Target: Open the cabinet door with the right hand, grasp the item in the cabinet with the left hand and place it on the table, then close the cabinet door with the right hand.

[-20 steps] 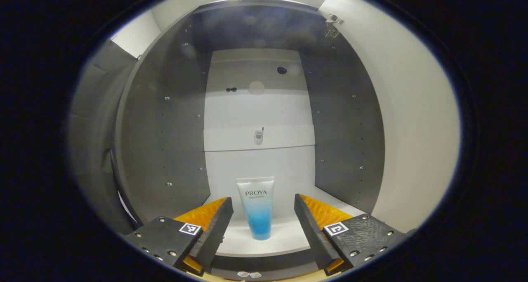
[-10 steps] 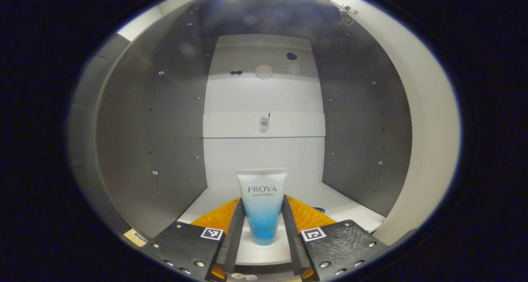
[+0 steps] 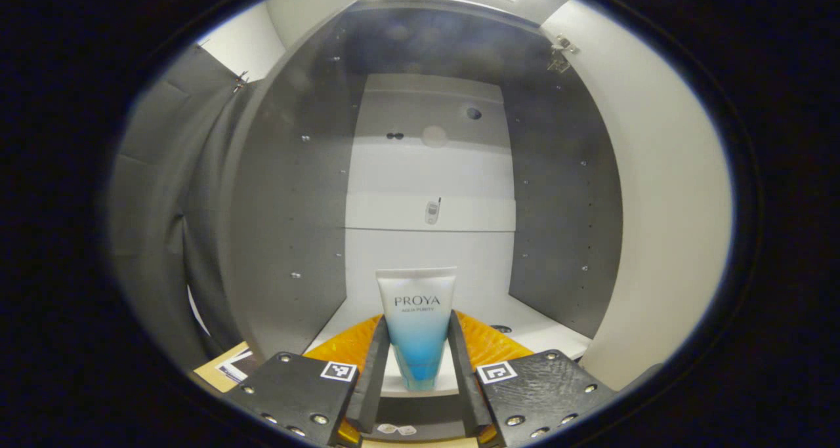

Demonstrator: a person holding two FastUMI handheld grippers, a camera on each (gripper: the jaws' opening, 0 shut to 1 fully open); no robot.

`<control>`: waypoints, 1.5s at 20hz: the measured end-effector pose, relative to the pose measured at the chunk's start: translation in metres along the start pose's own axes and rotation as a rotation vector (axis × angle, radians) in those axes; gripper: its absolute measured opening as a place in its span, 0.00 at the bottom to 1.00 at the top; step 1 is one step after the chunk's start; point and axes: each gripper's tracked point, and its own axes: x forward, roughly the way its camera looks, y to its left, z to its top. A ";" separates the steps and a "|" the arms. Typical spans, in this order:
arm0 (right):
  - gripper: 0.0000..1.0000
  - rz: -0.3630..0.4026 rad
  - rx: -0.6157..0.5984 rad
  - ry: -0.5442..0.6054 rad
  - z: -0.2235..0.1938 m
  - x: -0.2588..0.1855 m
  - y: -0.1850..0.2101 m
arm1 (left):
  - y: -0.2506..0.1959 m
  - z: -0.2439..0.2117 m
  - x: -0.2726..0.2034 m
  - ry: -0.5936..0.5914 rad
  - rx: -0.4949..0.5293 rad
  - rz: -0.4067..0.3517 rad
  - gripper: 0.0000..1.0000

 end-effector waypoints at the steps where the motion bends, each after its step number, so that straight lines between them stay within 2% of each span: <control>1: 0.96 0.015 -0.006 0.001 0.000 0.002 0.003 | 0.006 0.000 -0.009 -0.005 0.002 0.010 0.48; 3: 0.96 0.044 -0.017 0.002 -0.002 0.001 0.009 | 0.016 0.000 -0.028 -0.011 0.012 0.029 0.53; 4: 0.92 0.058 -0.020 0.003 -0.002 0.001 0.011 | 0.023 0.000 -0.037 -0.014 0.018 0.040 0.55; 5: 0.92 0.071 -0.022 0.006 -0.004 0.000 0.013 | 0.029 -0.002 -0.046 -0.018 0.025 0.053 0.55; 6: 0.96 0.085 -0.022 0.010 -0.005 0.000 0.015 | 0.034 -0.004 -0.056 -0.020 0.030 0.063 0.55; 7: 0.93 0.096 -0.022 0.014 -0.008 0.001 0.018 | 0.040 -0.007 -0.063 -0.023 0.033 0.072 0.52; 9: 0.97 0.117 -0.018 0.020 -0.009 0.000 0.021 | 0.049 -0.014 -0.082 -0.020 0.036 0.090 0.55; 10: 0.92 0.125 -0.015 0.022 -0.010 -0.001 0.022 | 0.054 -0.018 -0.092 -0.020 0.037 0.100 0.55; 11: 0.97 0.132 -0.013 0.025 -0.012 -0.001 0.022 | 0.058 -0.022 -0.101 -0.018 0.037 0.110 0.52; 13: 0.97 0.141 -0.004 0.029 -0.015 -0.004 0.022 | 0.066 -0.032 -0.117 -0.018 0.034 0.125 0.52; 14: 0.97 0.146 0.003 0.031 -0.016 -0.005 0.022 | 0.069 -0.035 -0.126 -0.019 0.035 0.132 0.48; 15: 0.92 0.150 0.011 0.033 -0.018 -0.006 0.022 | 0.073 -0.040 -0.132 -0.020 0.039 0.139 0.52; 16: 0.92 0.152 0.017 0.036 -0.020 -0.007 0.021 | 0.077 -0.044 -0.140 -0.021 0.044 0.146 0.48; 17: 0.97 0.155 0.025 0.039 -0.021 -0.007 0.022 | 0.079 -0.050 -0.147 -0.021 0.046 0.150 0.50; 18: 0.97 0.159 0.032 0.042 -0.023 -0.008 0.022 | 0.081 -0.055 -0.154 -0.020 0.046 0.152 0.51; 19: 0.92 0.161 0.038 0.046 -0.026 -0.010 0.021 | 0.084 -0.062 -0.160 -0.017 0.045 0.156 0.52; 20: 0.98 0.161 0.044 0.048 -0.027 -0.008 0.020 | 0.086 -0.067 -0.167 -0.013 0.043 0.158 0.55; 23: 0.98 0.160 0.054 0.046 -0.030 -0.012 0.020 | 0.090 -0.090 -0.185 -0.003 0.043 0.154 0.49; 24: 0.98 0.161 0.053 0.048 -0.031 -0.013 0.019 | 0.091 -0.099 -0.193 0.003 0.043 0.150 0.55; 26: 0.98 0.156 0.042 0.055 -0.036 -0.014 0.016 | 0.089 -0.123 -0.211 0.025 0.037 0.142 0.52; 28: 0.98 0.155 0.038 0.061 -0.037 -0.015 0.015 | 0.088 -0.146 -0.223 0.046 0.040 0.137 0.55; 29: 0.98 0.158 0.036 0.063 -0.038 -0.016 0.016 | 0.088 -0.158 -0.229 0.058 0.040 0.137 0.49; 30: 0.98 0.158 0.033 0.064 -0.038 -0.016 0.016 | 0.088 -0.168 -0.235 0.071 0.038 0.139 0.48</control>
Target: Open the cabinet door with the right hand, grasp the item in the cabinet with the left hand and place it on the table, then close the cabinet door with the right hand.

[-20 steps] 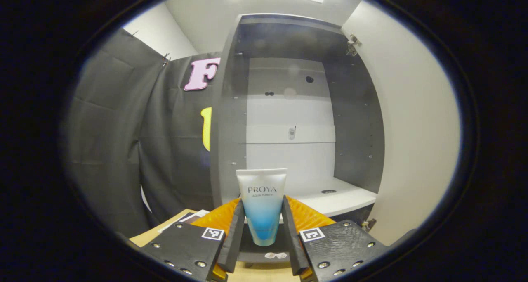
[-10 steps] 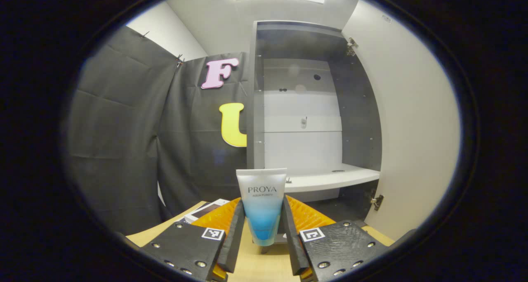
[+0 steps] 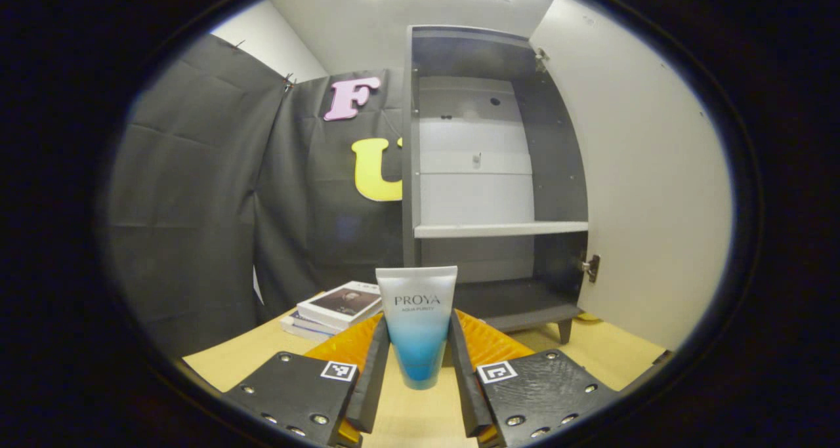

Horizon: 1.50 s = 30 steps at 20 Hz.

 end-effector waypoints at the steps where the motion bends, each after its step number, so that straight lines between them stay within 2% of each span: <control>1: 0.98 0.000 -0.005 0.003 -0.001 -0.002 0.001 | 0.001 -0.012 -0.004 0.013 -0.005 0.002 0.50; 3: 0.98 0.005 -0.014 0.015 -0.004 -0.004 0.004 | 0.004 -0.032 -0.011 0.035 -0.023 0.005 0.52; 4: 0.98 0.006 -0.021 0.019 -0.004 -0.006 0.005 | 0.005 -0.041 -0.014 0.043 -0.029 0.009 0.49; 7: 0.98 0.004 -0.046 0.029 -0.007 -0.009 0.008 | 0.007 -0.064 -0.018 0.054 -0.029 0.014 0.49; 8: 0.98 0.003 -0.054 0.034 -0.008 -0.009 0.008 | 0.009 -0.072 -0.019 0.058 -0.026 0.018 0.52; 9: 0.98 0.002 -0.063 0.038 -0.009 -0.007 0.009 | 0.009 -0.081 -0.021 0.064 -0.023 0.019 0.49; 11: 0.98 -0.002 -0.079 0.044 -0.010 -0.006 0.011 | 0.009 -0.102 -0.024 0.085 -0.022 0.023 0.55; 17: 0.98 0.004 -0.106 0.067 -0.014 -0.004 0.019 | 0.011 -0.148 -0.031 0.134 -0.012 0.038 0.52; 19: 0.98 0.008 -0.113 0.066 -0.013 -0.004 0.022 | 0.011 -0.160 -0.035 0.155 -0.011 0.043 0.55; 23: 0.98 0.013 -0.118 0.066 -0.012 -0.003 0.023 | 0.012 -0.176 -0.041 0.182 -0.019 0.050 0.49; 25: 0.98 0.017 -0.115 0.069 -0.012 0.000 0.023 | 0.012 -0.176 -0.045 0.176 -0.018 0.055 0.52; 27: 0.98 0.024 -0.106 0.067 -0.011 0.002 0.023 | 0.008 -0.176 -0.048 0.180 -0.012 0.059 0.49; 28: 0.98 0.028 -0.105 0.067 -0.011 0.003 0.024 | 0.008 -0.177 -0.050 0.185 -0.010 0.062 0.55; 29: 0.98 0.033 -0.109 0.066 -0.011 0.004 0.025 | 0.008 -0.178 -0.053 0.190 -0.008 0.067 0.52; 30: 0.98 0.035 -0.114 0.066 -0.011 0.004 0.024 | 0.006 -0.178 -0.055 0.196 -0.011 0.065 0.56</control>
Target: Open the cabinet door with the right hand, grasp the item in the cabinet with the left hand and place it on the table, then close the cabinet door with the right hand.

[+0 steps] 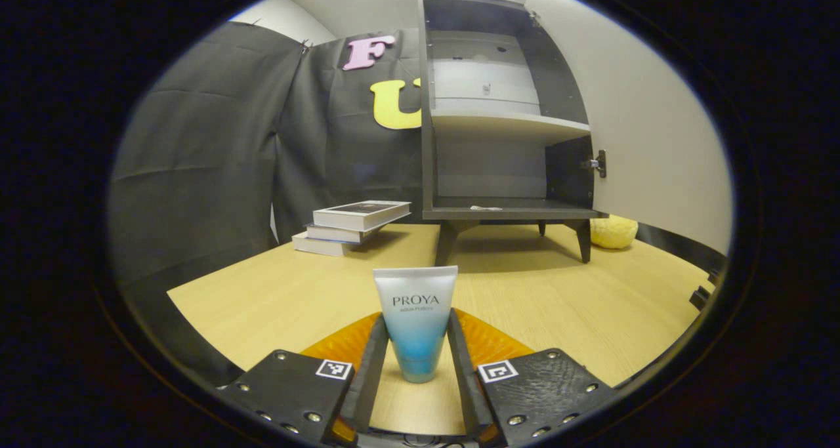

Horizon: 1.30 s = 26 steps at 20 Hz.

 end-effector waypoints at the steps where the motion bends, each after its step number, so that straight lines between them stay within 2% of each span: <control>1: 0.98 0.001 -0.007 -0.001 0.000 0.001 0.000 | -0.002 0.001 -0.002 0.008 -0.006 -0.005 0.60; 2: 0.98 0.001 -0.013 -0.003 0.000 0.002 -0.001 | -0.003 0.002 -0.004 0.012 -0.001 0.004 0.59; 4: 0.98 0.008 -0.011 -0.011 0.002 0.003 0.000 | 0.002 0.006 -0.006 0.020 0.026 0.025 0.92; 5: 0.98 0.013 -0.005 -0.015 0.003 0.004 0.000 | 0.002 0.009 -0.009 0.026 0.034 0.029 0.95; 7: 0.98 0.015 0.005 -0.029 0.008 0.005 -0.003 | 0.002 0.028 -0.018 0.014 0.032 0.028 0.92; 8: 0.98 0.017 0.009 -0.039 0.012 0.006 -0.004 | 0.003 0.043 -0.024 -0.003 0.030 0.031 0.95; 12: 0.98 0.034 0.035 -0.076 0.034 0.007 -0.004 | 0.012 0.116 -0.055 -0.063 0.027 0.062 0.92; 13: 0.98 0.042 0.036 -0.085 0.040 0.007 -0.002 | 0.014 0.134 -0.061 -0.076 0.029 0.070 0.98; 14: 0.93 0.043 0.035 -0.101 0.049 0.007 -0.001 | 0.018 0.153 -0.067 -0.093 0.027 0.082 0.92; 15: 0.98 0.042 0.035 -0.119 0.056 0.005 0.000 | 0.021 0.172 -0.072 -0.104 0.025 0.095 0.92; 16: 0.98 0.045 0.040 -0.137 0.065 0.003 0.002 | 0.024 0.187 -0.076 -0.116 0.020 0.098 0.95; 17: 0.98 0.048 0.048 -0.152 0.071 0.001 0.005 | 0.027 0.201 -0.079 -0.114 0.016 0.103 0.92; 18: 0.98 0.048 0.056 -0.164 0.078 -0.001 0.007 | 0.030 0.213 -0.081 -0.119 0.012 0.104 0.95; 24: 0.98 -0.005 0.094 -0.191 0.097 -0.018 0.019 | 0.055 0.277 -0.072 -0.173 0.035 0.062 0.92; 26: 0.98 -0.046 0.080 -0.192 0.097 -0.024 0.021 | 0.061 0.294 -0.066 -0.197 0.038 0.037 0.92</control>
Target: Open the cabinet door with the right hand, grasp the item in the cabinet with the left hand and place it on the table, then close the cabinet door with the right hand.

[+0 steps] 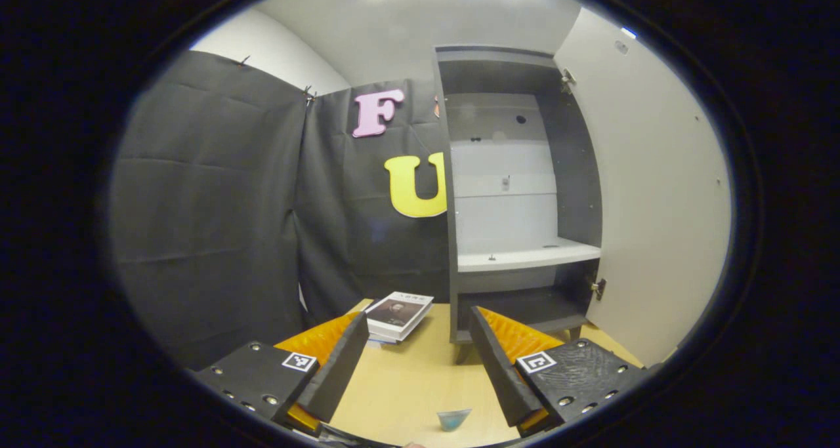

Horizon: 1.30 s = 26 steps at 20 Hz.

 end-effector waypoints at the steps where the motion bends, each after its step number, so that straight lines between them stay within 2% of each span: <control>1: 0.97 -0.017 -0.014 -0.007 0.001 -0.004 0.003 | 0.004 0.004 0.006 -0.008 -0.001 -0.010 0.95; 2: 0.97 -0.022 -0.020 -0.008 0.002 -0.007 0.008 | 0.008 0.008 0.011 -0.011 -0.001 -0.021 0.95; 3: 0.92 -0.021 -0.022 -0.005 0.001 -0.008 0.015 | 0.004 0.014 0.015 -0.017 0.002 -0.025 0.92; 5: 0.91 -0.065 -0.040 -0.005 0.001 -0.011 0.013 | 0.011 0.019 0.024 -0.029 0.003 -0.031 0.92; 7: 0.91 -0.105 -0.044 -0.016 0.002 -0.015 0.016 | 0.014 0.019 0.031 -0.036 -0.003 -0.045 0.95; 8: 0.95 -0.117 -0.051 -0.013 0.002 -0.014 0.019 | 0.016 0.018 0.035 -0.039 -0.007 -0.051 0.92; 9: 0.95 -0.120 -0.051 -0.018 0.002 -0.014 0.022 | 0.016 0.016 0.042 -0.038 -0.011 -0.060 0.92; 10: 0.95 -0.117 -0.054 -0.012 0.001 -0.014 0.028 | 0.015 0.015 0.046 -0.033 -0.014 -0.071 0.95; 12: 0.95 -0.100 -0.058 -0.006 0.000 -0.016 0.042 | 0.015 0.012 0.054 -0.034 -0.018 -0.090 0.92; 14: 0.95 -0.088 -0.068 -0.006 0.001 -0.019 0.057 | 0.020 0.015 0.060 -0.048 -0.013 -0.099 0.95; 15: 0.95 -0.083 -0.077 -0.004 0.001 -0.021 0.064 | 0.020 0.014 0.062 -0.050 -0.013 -0.106 0.92; 16: 0.95 -0.078 -0.080 -0.006 0.001 -0.022 0.071 | 0.021 0.012 0.064 -0.048 -0.013 -0.114 0.95; 18: 0.95 -0.061 -0.082 -0.002 -0.002 -0.027 0.091 | 0.025 0.006 0.068 -0.045 -0.020 -0.127 0.95; 20: 0.95 -0.043 -0.079 -0.003 -0.004 -0.033 0.111 | 0.035 0.002 0.073 -0.043 -0.025 -0.125 0.92; 21: 0.95 -0.031 -0.078 -0.002 -0.006 -0.034 0.120 | 0.039 0.000 0.073 -0.043 -0.029 -0.126 0.95; 26: 0.95 0.035 -0.061 0.002 -0.012 -0.030 0.162 | 0.065 -0.007 0.077 -0.037 -0.032 -0.110 0.95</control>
